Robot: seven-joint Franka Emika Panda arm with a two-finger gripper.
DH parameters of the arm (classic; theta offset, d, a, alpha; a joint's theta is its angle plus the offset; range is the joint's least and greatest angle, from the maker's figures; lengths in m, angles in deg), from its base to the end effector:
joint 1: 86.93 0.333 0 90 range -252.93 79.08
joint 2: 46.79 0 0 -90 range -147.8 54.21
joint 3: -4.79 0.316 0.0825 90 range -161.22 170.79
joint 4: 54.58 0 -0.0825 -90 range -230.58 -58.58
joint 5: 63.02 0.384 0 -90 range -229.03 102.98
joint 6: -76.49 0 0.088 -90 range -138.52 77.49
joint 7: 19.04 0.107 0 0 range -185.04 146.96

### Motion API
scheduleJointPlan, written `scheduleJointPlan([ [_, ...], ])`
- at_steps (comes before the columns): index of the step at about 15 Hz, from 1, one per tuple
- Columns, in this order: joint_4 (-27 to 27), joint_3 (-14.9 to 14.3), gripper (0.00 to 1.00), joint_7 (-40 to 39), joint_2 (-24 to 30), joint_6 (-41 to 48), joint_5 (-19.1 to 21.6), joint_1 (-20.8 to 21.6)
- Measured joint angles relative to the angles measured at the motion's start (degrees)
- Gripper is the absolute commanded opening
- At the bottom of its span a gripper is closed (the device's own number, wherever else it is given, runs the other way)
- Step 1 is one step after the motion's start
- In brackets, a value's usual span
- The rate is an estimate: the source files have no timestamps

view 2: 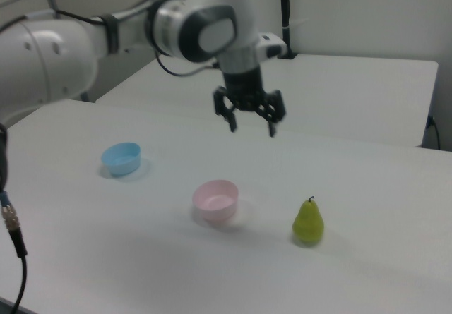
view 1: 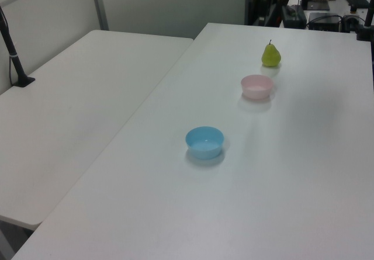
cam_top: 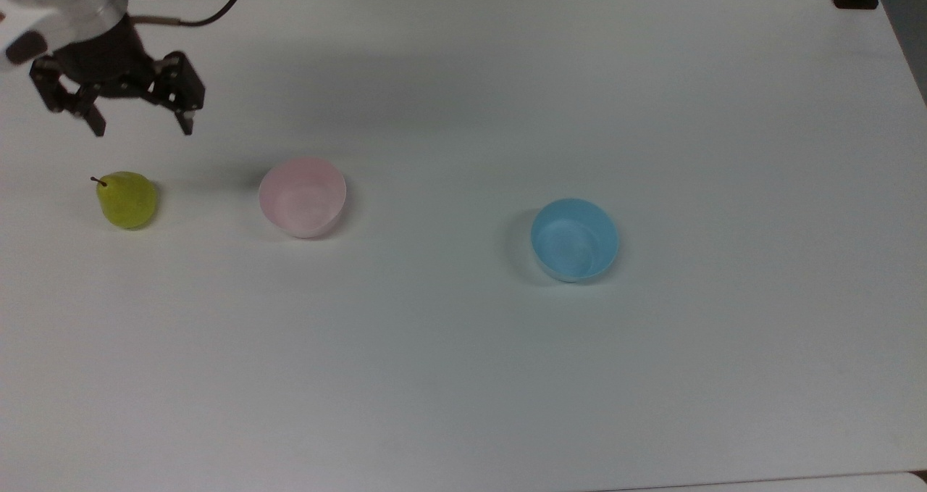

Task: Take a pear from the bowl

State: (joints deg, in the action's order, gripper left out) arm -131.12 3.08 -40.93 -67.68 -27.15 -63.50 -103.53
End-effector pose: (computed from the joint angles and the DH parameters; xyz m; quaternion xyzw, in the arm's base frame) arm 0.6467 -0.2111 0.5342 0.9979 0.0332 0.0477 0.0274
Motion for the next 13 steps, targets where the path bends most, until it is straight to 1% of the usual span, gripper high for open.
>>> scheduleJointPlan([
  [3, -0.53, 0.0, 1.0, 5.97, 4.17, 4.63, 0.0, 3.47],
  [6, -1.87, 0.01, 1.0, 8.67, 8.4, 8.33, 0.08, 7.09],
  [10, -8.68, -0.19, 1.0, 12.88, 14.84, 8.85, 0.53, 11.83],
  [11, -10.15, -0.83, 1.0, 13.52, 16.1, 8.84, 0.6, 13.58],
  [13, -12.98, -3.24, 1.0, 13.79, 18.19, 8.74, 1.91, 17.84],
])
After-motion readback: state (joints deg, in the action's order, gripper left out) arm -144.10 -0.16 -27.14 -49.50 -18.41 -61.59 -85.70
